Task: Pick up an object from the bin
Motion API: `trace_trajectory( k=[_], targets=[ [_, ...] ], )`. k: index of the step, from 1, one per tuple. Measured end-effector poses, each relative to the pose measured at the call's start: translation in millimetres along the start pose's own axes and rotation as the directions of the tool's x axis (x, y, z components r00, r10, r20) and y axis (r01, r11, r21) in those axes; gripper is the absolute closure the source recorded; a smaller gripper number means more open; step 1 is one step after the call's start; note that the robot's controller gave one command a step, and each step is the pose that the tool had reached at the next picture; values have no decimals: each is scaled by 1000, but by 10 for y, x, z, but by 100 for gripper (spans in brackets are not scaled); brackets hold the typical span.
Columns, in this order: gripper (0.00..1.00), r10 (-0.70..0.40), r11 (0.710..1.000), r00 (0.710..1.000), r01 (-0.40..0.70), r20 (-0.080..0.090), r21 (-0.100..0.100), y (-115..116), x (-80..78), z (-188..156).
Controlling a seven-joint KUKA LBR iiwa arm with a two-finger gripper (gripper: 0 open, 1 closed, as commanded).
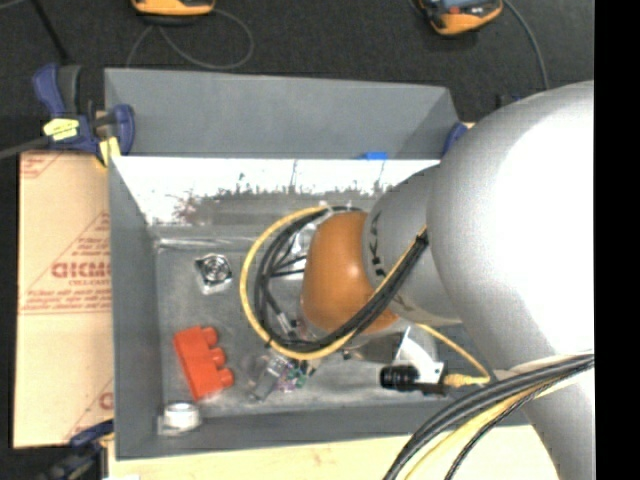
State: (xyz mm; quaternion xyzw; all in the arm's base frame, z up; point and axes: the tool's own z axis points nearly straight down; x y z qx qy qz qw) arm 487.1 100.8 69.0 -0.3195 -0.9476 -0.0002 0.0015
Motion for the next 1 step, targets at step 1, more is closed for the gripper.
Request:
trace_trajectory(
  k=[1],
  targets=[
    [100, 2, 1000, 1000, -2, 0, -1, 1, 1, 0]
  ],
)
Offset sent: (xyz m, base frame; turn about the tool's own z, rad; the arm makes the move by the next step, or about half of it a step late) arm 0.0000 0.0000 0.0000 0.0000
